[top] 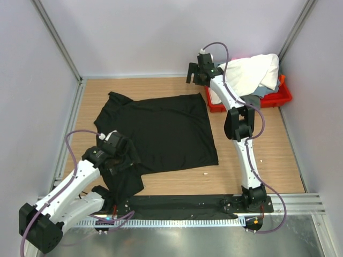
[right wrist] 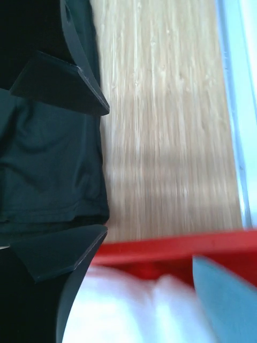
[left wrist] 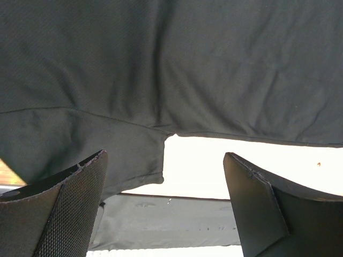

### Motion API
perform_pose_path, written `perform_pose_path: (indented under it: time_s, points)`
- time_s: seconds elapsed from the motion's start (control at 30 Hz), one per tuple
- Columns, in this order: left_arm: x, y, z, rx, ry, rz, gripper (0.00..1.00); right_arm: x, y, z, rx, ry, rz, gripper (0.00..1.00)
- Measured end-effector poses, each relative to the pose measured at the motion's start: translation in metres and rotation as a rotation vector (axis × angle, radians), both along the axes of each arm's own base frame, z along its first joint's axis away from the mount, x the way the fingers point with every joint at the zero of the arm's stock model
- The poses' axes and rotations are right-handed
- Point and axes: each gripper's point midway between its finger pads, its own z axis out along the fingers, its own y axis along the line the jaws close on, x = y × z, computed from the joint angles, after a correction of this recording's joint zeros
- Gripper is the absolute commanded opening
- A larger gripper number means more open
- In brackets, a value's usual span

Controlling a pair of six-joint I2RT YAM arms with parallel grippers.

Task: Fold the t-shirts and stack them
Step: Flatten the tshirt out, then fold the tshirt

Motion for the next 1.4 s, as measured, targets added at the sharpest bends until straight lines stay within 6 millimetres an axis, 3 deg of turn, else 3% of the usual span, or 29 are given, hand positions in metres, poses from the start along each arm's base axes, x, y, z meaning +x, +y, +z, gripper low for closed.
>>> perform_pose_path:
  time_s: [0.1, 0.23, 0.33, 0.4, 0.47, 0.57, 0.73, 0.8, 0.87, 0.93, 1.1, 1.2, 1.4]
  points:
    - [-0.004, 0.004, 0.005, 0.016, 0.011, 0.008, 0.86, -0.001, -0.015, 0.022, -0.011, -0.03, -0.037, 0.91]
    - [-0.014, 0.012, 0.017, 0.043, 0.01, 0.028, 0.86, -0.042, -0.053, 0.068, -0.036, -0.043, -0.105, 0.94]
    - [-0.028, 0.016, 0.022, 0.078, 0.031, 0.014, 0.86, -0.106, -0.078, 0.103, -0.054, -0.05, -0.154, 0.94]
    - [-0.038, 0.019, 0.023, 0.111, 0.053, -0.004, 0.86, -0.153, -0.078, 0.129, -0.024, -0.102, -0.158, 0.93]
    - [-0.048, 0.021, 0.022, 0.137, 0.075, -0.017, 0.85, -0.209, -0.071, 0.132, 0.006, -0.108, -0.135, 0.93]
    - [-0.063, 0.02, 0.02, 0.154, 0.107, -0.026, 0.83, -0.28, -0.059, 0.099, 0.058, -0.053, -0.087, 0.91]
    - [-0.098, 0.01, -0.002, 0.195, 0.167, -0.106, 0.84, -0.382, -0.068, -0.014, 0.015, 0.232, -0.073, 0.91]
    - [-0.112, 0.002, -0.014, 0.245, 0.199, -0.147, 0.83, -0.41, -0.068, -0.036, -0.006, 0.309, -0.059, 0.91]
    - [-0.126, -0.002, -0.028, 0.318, 0.226, -0.178, 0.81, -0.42, -0.066, -0.037, 0.003, 0.325, -0.049, 0.91]
    - [-0.135, -0.007, -0.043, 0.352, 0.244, -0.178, 0.77, -0.418, -0.063, -0.03, 0.029, 0.299, -0.049, 0.91]
    - [-0.137, 0.003, -0.063, 0.371, 0.235, -0.095, 0.75, -0.413, -0.058, -0.019, 0.053, 0.269, -0.042, 0.91]
    - [-0.132, 0.003, -0.069, 0.326, 0.204, -0.053, 0.72, -0.413, -0.056, -0.019, 0.055, 0.27, -0.036, 0.91]
    - [-0.117, -0.004, -0.063, 0.205, 0.11, -0.006, 0.7, -0.411, -0.049, -0.023, 0.064, 0.277, -0.016, 0.91]
